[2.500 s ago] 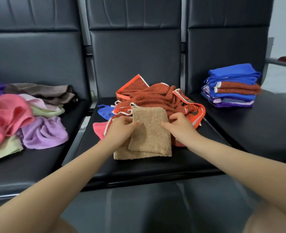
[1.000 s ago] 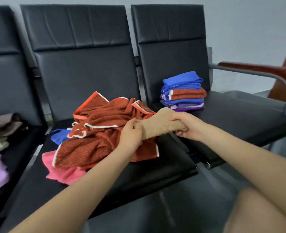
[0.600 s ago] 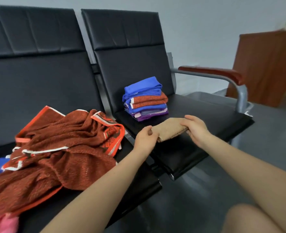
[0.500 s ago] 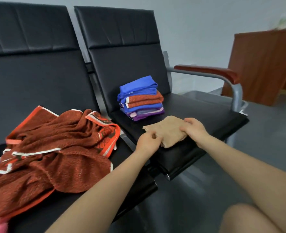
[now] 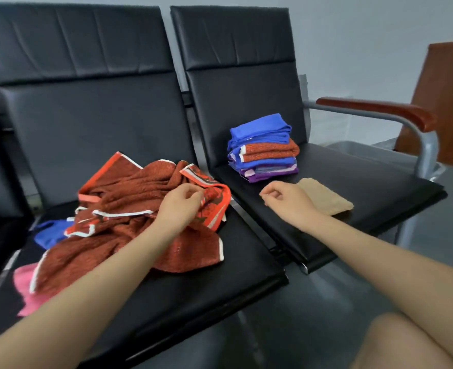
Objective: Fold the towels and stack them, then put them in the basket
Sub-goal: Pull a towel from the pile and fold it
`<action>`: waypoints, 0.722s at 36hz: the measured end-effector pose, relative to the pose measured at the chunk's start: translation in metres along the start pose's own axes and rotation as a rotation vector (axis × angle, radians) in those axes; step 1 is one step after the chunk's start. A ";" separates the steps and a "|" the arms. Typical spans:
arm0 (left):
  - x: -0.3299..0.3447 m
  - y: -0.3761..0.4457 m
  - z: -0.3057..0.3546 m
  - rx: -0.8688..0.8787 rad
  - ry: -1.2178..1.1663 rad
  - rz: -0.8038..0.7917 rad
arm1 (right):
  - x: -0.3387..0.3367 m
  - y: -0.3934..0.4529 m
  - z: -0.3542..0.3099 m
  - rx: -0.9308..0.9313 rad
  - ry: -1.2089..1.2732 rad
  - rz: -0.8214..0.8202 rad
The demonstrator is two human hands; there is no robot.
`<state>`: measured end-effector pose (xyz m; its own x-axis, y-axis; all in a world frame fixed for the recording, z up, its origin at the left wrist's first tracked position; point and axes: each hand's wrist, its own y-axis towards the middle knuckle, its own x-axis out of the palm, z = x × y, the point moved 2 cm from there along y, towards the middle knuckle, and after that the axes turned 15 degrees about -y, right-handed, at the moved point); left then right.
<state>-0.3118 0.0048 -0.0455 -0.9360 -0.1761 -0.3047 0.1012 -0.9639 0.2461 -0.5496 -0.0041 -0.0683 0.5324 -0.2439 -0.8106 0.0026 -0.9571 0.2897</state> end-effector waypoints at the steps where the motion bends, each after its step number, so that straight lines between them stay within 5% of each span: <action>1: -0.016 -0.003 -0.003 0.010 0.011 0.030 | 0.008 0.001 -0.012 -0.035 -0.003 -0.030; 12: -0.136 -0.030 -0.038 -0.015 0.137 0.267 | 0.079 0.018 -0.107 -0.100 0.065 -0.110; 19: -0.137 -0.043 -0.053 0.026 0.282 0.146 | 0.092 0.047 -0.093 0.113 -0.150 0.058; 26: -0.119 -0.031 -0.060 -0.037 0.329 0.127 | 0.097 0.085 -0.080 0.163 -0.261 -0.022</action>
<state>-0.1831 0.0439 -0.0718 -0.7570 -0.3439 -0.5556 0.2273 -0.9358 0.2695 -0.4298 -0.0967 -0.0817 0.2980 -0.2346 -0.9253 -0.1352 -0.9699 0.2024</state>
